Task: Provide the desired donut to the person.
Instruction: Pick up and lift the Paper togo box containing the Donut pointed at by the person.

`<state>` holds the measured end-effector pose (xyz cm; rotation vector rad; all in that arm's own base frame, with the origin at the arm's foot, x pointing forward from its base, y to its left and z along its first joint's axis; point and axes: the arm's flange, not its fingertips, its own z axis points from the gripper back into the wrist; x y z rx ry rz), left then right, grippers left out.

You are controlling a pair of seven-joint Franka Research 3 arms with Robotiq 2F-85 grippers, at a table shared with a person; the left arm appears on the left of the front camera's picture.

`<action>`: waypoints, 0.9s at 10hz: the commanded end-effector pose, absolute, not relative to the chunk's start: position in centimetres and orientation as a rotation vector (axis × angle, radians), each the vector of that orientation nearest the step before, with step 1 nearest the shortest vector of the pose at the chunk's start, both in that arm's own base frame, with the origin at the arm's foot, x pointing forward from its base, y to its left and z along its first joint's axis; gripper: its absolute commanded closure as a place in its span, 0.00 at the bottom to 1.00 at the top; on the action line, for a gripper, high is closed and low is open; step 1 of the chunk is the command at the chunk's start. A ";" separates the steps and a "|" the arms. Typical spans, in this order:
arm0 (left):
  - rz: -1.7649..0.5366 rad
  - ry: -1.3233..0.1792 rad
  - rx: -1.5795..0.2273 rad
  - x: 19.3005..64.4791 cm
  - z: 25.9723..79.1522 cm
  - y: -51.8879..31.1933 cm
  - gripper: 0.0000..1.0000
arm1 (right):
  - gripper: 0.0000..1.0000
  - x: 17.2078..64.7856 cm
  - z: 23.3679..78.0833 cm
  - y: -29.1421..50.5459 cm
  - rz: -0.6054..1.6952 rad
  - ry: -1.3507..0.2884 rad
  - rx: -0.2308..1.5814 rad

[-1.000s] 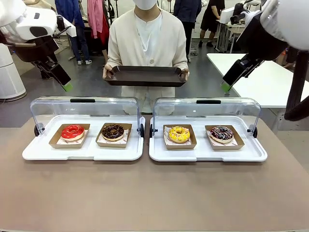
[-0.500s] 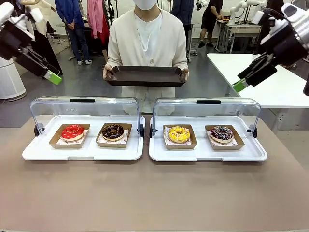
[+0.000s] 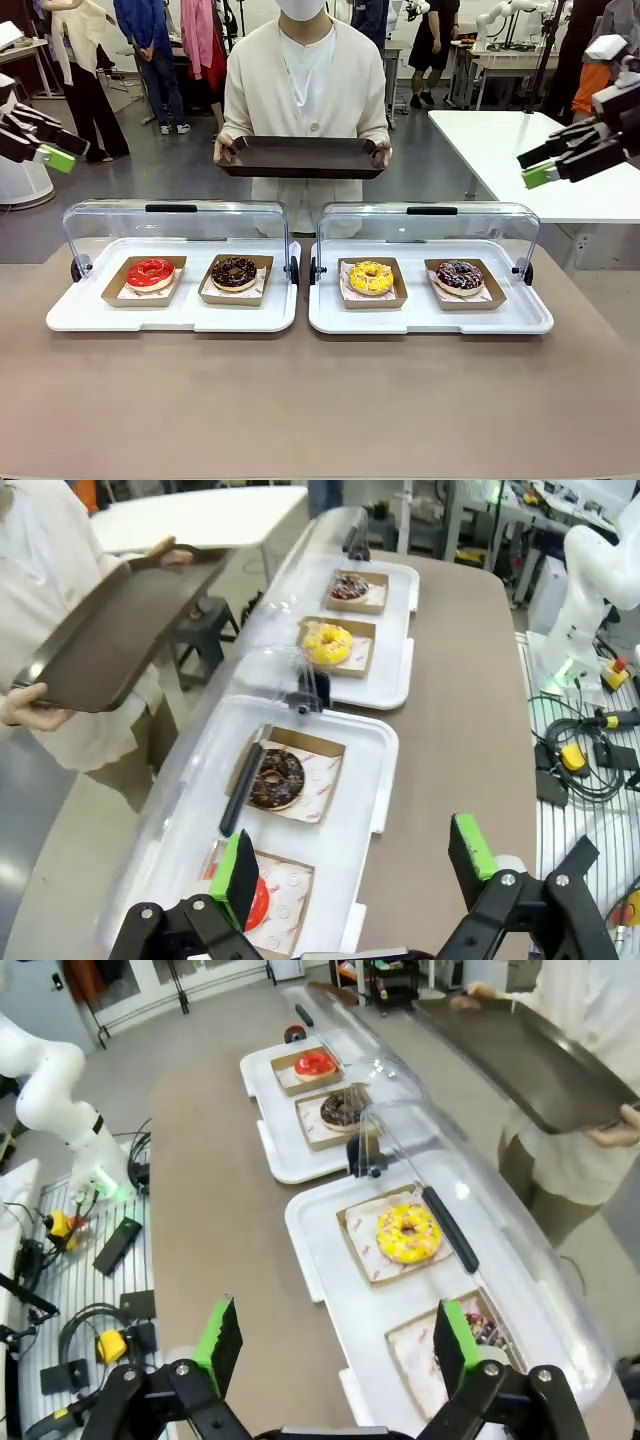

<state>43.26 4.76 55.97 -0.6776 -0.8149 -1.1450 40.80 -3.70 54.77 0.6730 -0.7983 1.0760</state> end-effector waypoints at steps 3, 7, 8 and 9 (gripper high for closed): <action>-1.119 -0.927 -0.701 42.7 53.9 8.5 0.00 | 0.00 40.6 52.3 -8.8 1.049 -0.823 0.716; -1.026 -0.905 -0.659 39.6 53.5 13.7 0.00 | 0.00 36.7 51.2 -14.7 1.035 -0.797 0.672; -1.014 -0.902 -0.646 38.5 53.7 14.7 0.00 | 0.00 35.5 51.3 -15.9 1.015 -0.816 0.662; -1.003 -0.904 -0.629 37.5 54.1 15.6 0.00 | 0.00 34.1 51.2 -17.1 0.994 -0.836 0.652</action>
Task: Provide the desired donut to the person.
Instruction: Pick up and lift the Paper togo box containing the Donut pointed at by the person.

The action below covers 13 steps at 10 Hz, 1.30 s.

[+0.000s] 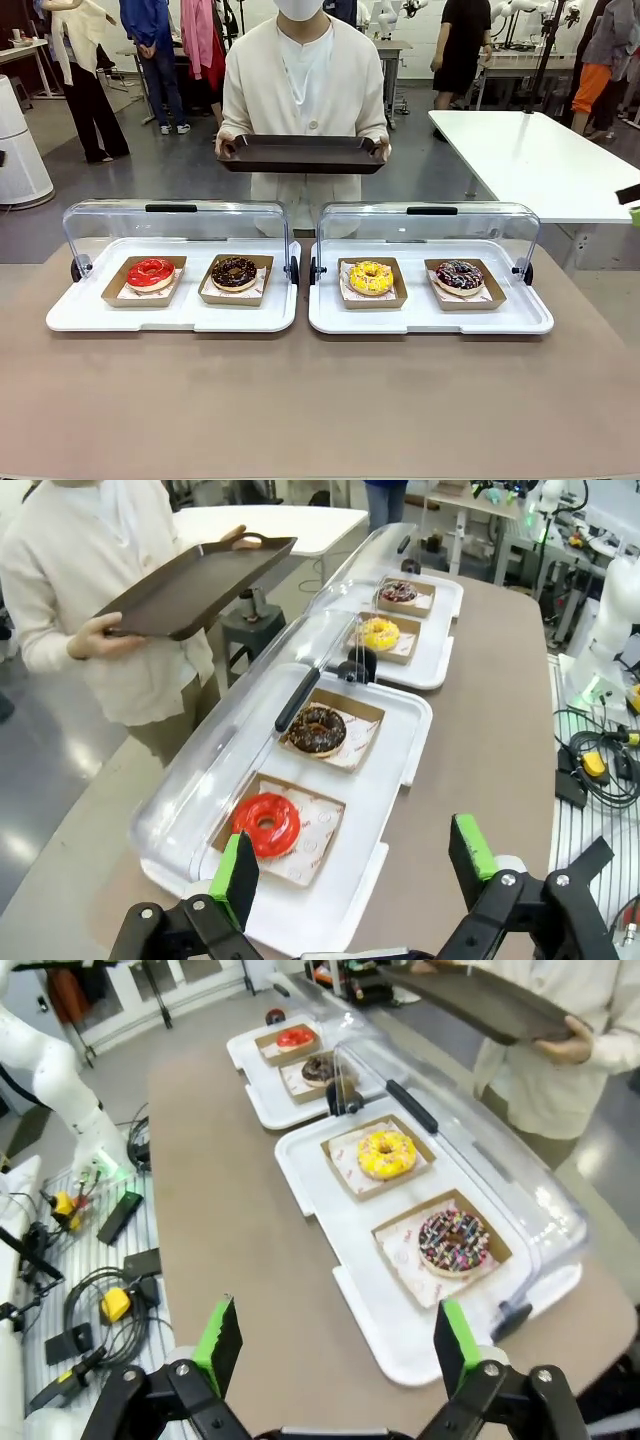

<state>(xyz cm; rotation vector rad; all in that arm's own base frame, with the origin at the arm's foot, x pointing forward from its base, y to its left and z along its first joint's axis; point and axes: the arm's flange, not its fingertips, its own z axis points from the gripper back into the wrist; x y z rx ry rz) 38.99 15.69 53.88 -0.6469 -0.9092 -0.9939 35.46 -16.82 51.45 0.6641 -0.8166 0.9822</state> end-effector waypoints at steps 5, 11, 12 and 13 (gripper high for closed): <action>-0.933 -0.940 -0.586 33.6 54.0 19.4 0.00 | 0.00 32.4 51.9 -19.5 0.930 -0.868 0.635; -0.953 -0.937 -0.570 34.9 55.1 18.7 0.00 | 0.00 32.4 51.9 -19.5 0.930 -0.868 0.635; -0.953 -0.937 -0.570 34.9 55.1 18.7 0.00 | 0.00 32.4 51.9 -19.5 0.930 -0.868 0.635; -0.953 -0.937 -0.570 34.9 55.1 18.7 0.00 | 0.00 32.4 51.9 -19.5 0.930 -0.868 0.635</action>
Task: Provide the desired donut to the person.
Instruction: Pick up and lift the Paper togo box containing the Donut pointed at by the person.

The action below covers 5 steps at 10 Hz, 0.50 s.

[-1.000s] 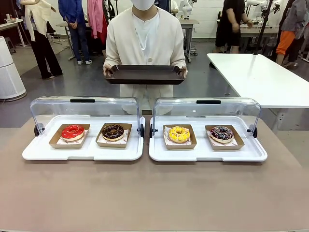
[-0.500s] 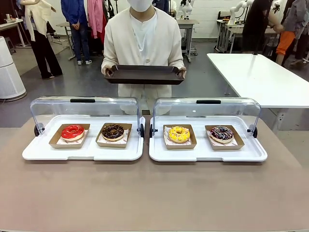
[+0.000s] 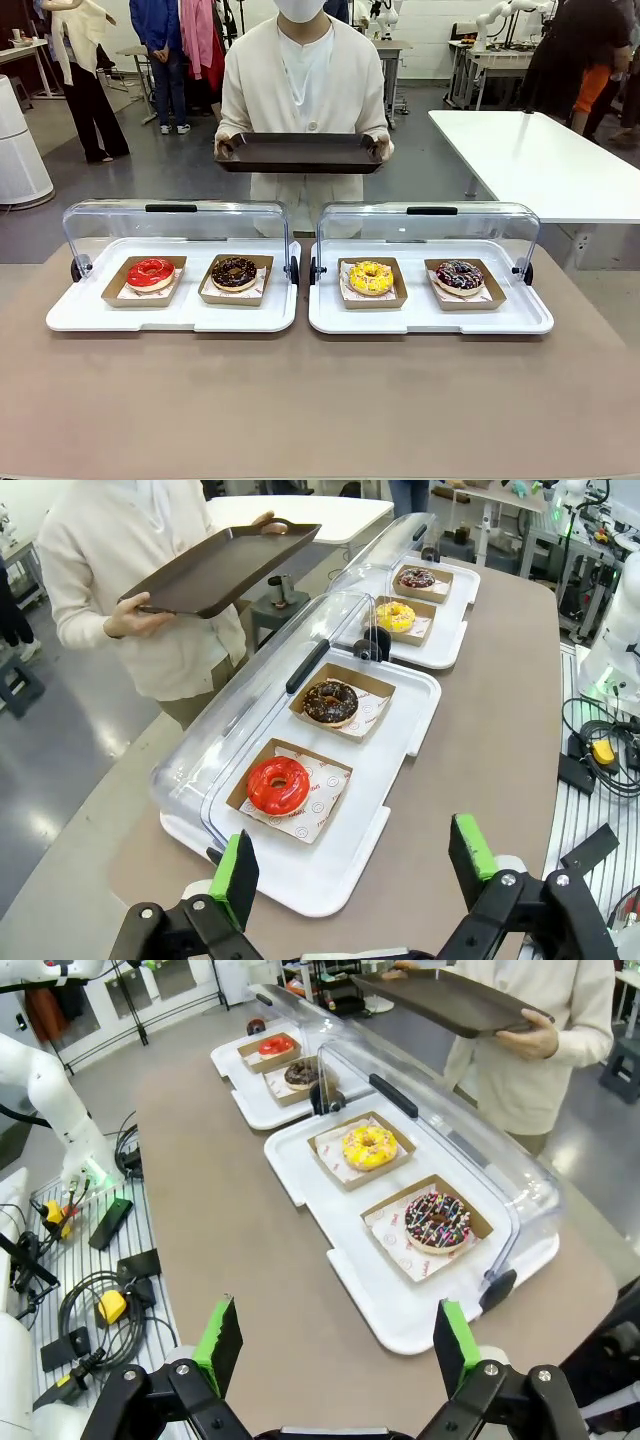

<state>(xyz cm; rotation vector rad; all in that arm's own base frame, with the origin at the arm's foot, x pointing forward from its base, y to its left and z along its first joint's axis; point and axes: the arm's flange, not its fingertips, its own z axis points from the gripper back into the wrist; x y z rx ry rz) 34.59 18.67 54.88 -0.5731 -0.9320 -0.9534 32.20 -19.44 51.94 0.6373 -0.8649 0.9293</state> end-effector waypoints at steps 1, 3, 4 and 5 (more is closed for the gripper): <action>-0.953 -0.937 -0.570 34.9 55.1 18.7 0.00 | 0.00 32.4 51.9 -19.5 0.930 -0.868 0.635; -0.953 -0.937 -0.570 34.9 55.1 18.7 0.00 | 0.00 32.4 51.9 -19.5 0.930 -0.868 0.635; -0.953 -0.937 -0.570 34.9 55.1 18.7 0.00 | 0.00 32.4 51.9 -19.5 0.930 -0.868 0.635; -0.953 -0.937 -0.570 34.9 55.1 18.7 0.00 | 0.00 32.4 51.9 -19.5 0.930 -0.868 0.635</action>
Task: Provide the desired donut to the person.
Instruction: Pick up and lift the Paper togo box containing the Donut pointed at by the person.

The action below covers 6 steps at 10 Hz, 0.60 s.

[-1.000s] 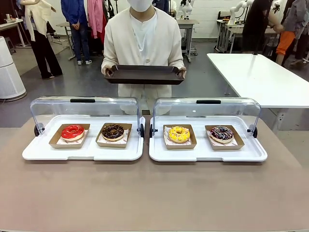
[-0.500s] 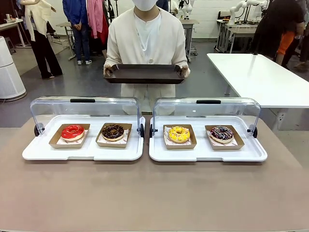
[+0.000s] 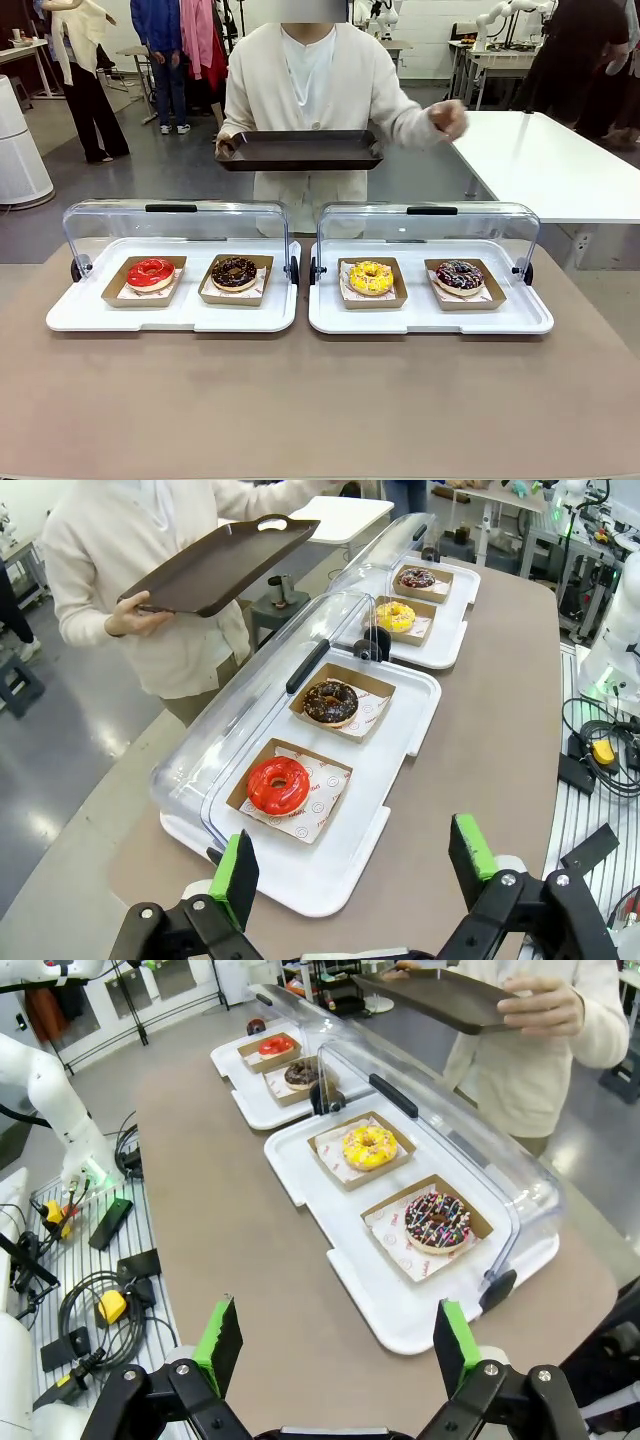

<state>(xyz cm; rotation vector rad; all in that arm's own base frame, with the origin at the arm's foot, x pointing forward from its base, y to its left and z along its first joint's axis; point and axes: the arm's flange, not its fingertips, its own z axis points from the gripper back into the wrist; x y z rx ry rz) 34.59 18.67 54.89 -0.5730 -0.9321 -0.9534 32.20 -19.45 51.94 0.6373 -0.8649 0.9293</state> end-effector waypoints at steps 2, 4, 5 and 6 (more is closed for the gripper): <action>-0.953 -0.937 -0.570 34.9 55.1 18.7 0.00 | 0.00 32.4 51.9 -19.5 0.930 -0.868 0.635; -0.953 -0.937 -0.570 34.9 55.1 18.7 0.00 | 0.00 32.4 51.9 -19.5 0.930 -0.868 0.635; -0.953 -0.937 -0.570 34.9 55.1 18.7 0.00 | 0.00 32.4 51.9 -19.5 0.930 -0.868 0.635; -0.953 -0.937 -0.570 34.9 55.1 18.7 0.00 | 0.00 32.4 51.9 -19.5 0.930 -0.868 0.635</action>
